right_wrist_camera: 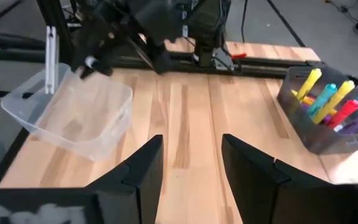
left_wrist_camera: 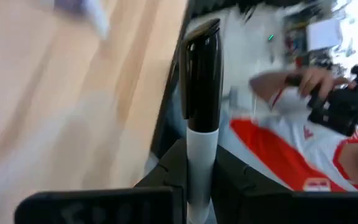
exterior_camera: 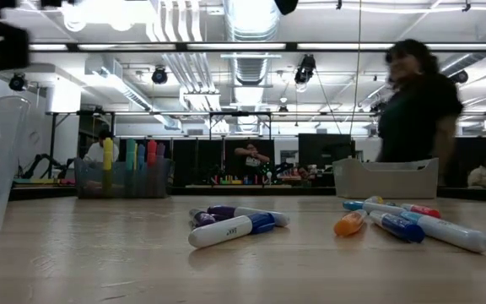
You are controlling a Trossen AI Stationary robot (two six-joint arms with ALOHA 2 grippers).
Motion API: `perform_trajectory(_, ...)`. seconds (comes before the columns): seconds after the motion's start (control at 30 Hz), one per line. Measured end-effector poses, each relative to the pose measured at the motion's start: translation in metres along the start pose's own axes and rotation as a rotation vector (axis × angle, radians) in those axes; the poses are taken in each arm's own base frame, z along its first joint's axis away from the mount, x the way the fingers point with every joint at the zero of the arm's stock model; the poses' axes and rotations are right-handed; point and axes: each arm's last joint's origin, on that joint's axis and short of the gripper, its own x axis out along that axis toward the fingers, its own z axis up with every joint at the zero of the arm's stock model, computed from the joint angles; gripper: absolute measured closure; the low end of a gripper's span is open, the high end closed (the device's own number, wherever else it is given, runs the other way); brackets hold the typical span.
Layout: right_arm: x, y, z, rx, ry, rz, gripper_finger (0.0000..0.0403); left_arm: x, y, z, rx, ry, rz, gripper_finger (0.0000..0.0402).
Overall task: Pick & Place Markers
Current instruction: Put the black and white highlighter pen into the transparent bin
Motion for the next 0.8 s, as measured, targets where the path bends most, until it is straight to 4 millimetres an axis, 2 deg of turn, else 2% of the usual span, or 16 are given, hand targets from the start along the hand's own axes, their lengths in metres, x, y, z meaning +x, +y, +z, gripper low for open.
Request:
perform_trajectory(0.2,0.002,0.000,-0.005,0.018,0.014,-0.003,0.0256,0.009,0.011,-0.020,-0.229,0.131,0.148,0.0362)
perform_trajectory(0.57,0.002,0.000,-0.006,0.012,0.023,-0.005,0.0271,0.038,0.025,-0.036,-0.422,0.250,0.277,0.0360)
perform_trajectory(0.7,0.002,0.000,-0.008,0.009,0.037,-0.006,0.0270,0.045,0.029,-0.037,-0.426,0.263,0.300,0.0335)
perform_trajectory(0.8,0.002,0.000,-0.009,0.014,0.041,-0.007,0.0268,0.046,0.025,-0.036,-0.392,0.272,0.254,0.0303)
